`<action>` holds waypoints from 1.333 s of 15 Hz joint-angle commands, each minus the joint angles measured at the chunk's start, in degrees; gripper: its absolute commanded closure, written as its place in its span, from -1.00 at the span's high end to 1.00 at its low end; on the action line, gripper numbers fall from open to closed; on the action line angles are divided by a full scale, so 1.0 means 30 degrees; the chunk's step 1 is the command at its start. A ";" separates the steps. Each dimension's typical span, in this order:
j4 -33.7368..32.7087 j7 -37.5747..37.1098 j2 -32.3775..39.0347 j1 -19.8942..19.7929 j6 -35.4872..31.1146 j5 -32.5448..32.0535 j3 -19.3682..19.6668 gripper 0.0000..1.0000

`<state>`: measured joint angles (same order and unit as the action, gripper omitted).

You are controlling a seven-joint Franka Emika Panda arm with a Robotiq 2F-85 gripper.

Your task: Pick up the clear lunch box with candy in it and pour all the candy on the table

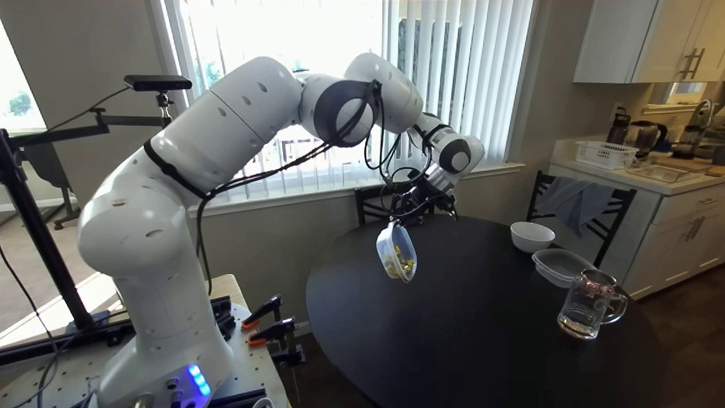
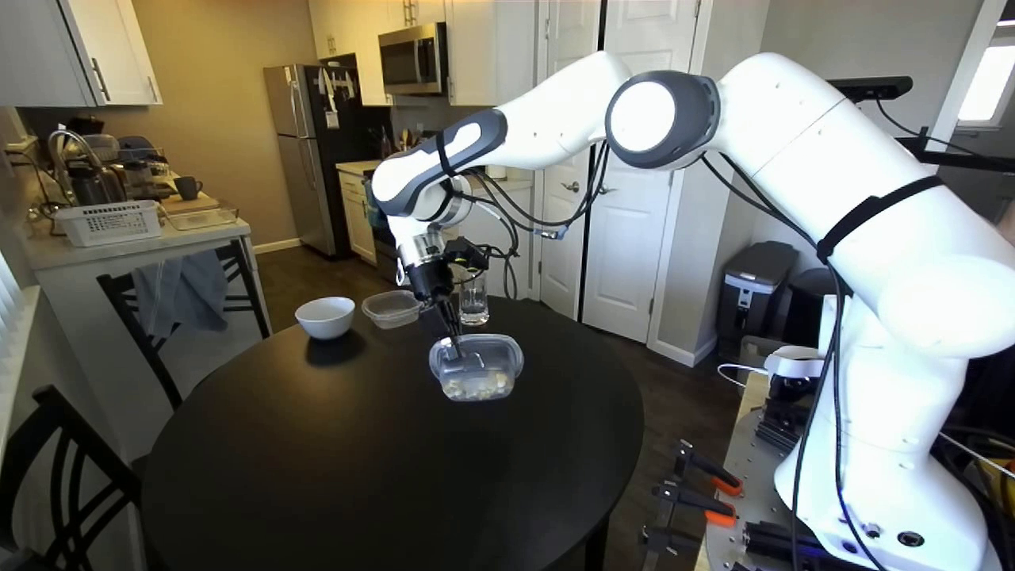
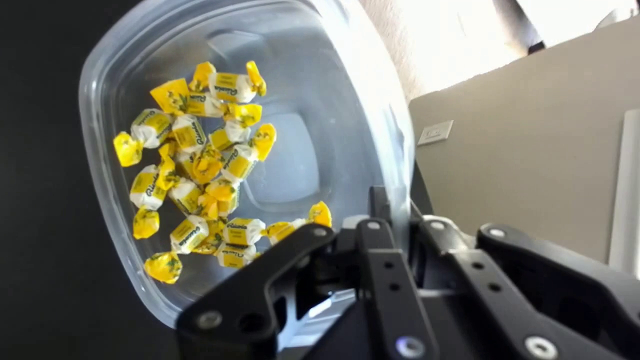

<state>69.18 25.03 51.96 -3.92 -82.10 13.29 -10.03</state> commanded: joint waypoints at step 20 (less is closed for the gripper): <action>-1.1533 -0.7388 0.9340 -0.1365 0.7632 1.0935 -0.2435 -0.97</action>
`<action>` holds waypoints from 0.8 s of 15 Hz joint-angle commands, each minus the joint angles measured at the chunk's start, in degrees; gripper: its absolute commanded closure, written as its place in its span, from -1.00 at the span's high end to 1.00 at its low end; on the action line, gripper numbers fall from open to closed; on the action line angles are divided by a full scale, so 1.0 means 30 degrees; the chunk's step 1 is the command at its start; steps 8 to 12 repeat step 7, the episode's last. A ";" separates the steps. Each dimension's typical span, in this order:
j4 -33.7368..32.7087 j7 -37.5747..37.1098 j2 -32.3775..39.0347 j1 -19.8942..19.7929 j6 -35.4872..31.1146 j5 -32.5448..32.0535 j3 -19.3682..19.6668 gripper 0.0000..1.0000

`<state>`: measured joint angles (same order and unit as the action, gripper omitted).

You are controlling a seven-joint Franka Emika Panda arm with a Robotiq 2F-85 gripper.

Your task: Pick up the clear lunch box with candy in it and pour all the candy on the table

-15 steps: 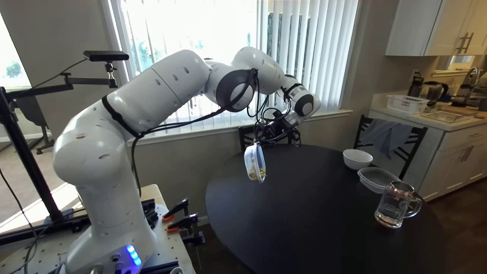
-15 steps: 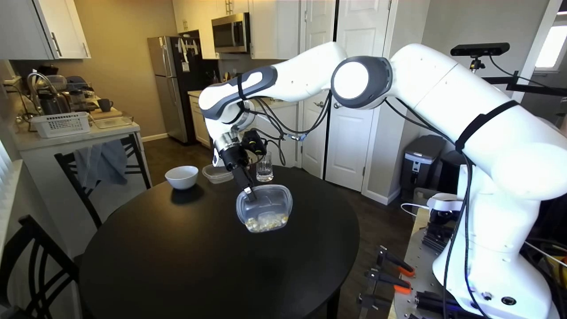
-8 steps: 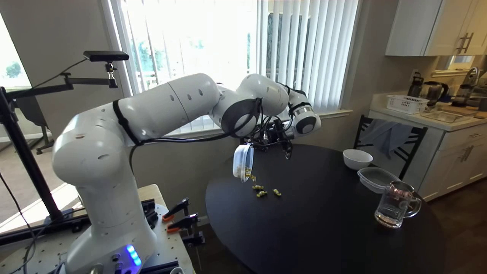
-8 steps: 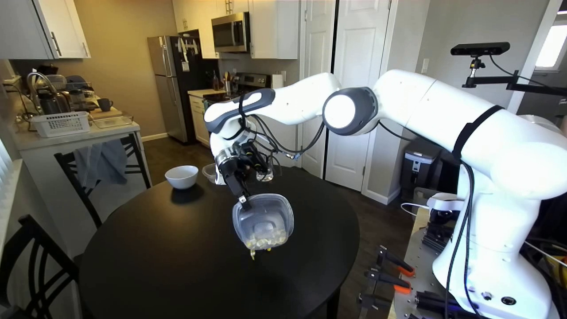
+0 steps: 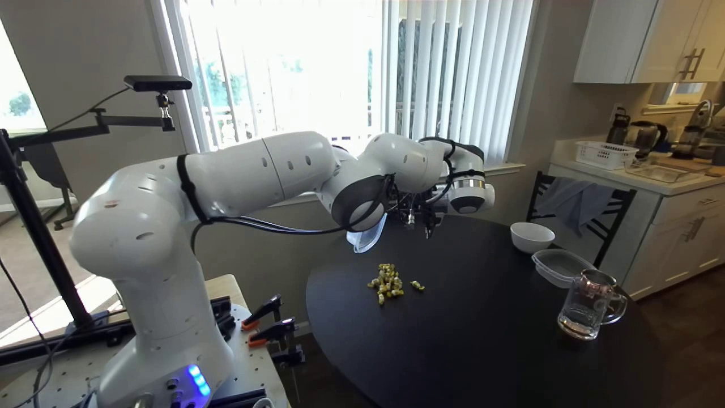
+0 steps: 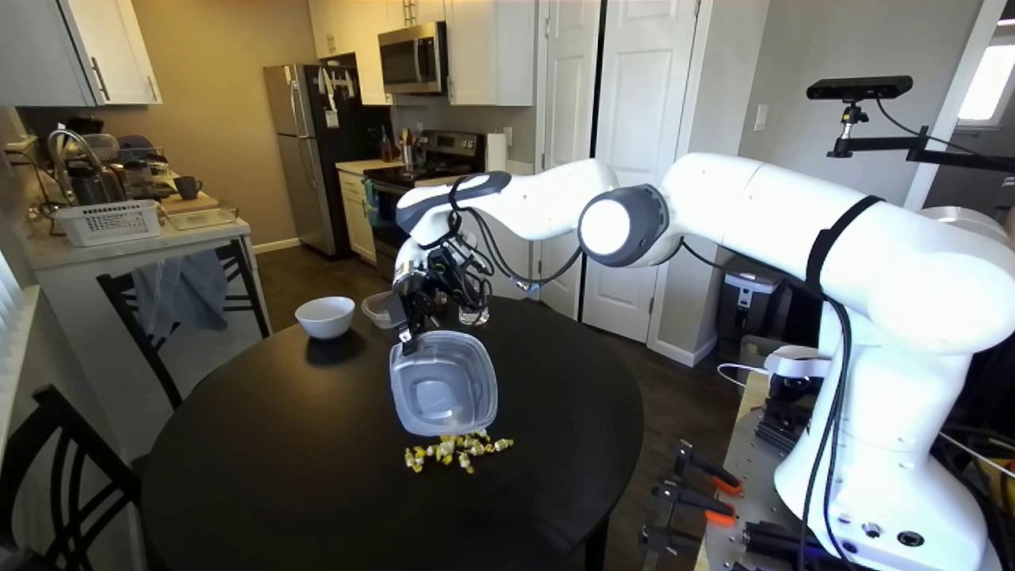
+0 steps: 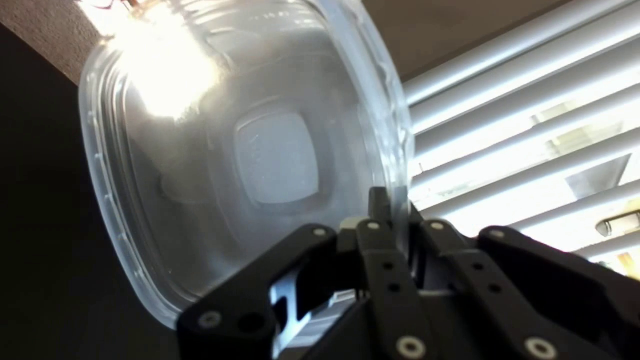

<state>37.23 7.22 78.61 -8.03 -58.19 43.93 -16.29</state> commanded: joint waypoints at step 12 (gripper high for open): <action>-0.1707 -0.3921 0.0236 0.0981 -0.3520 0.0179 0.0613 -0.97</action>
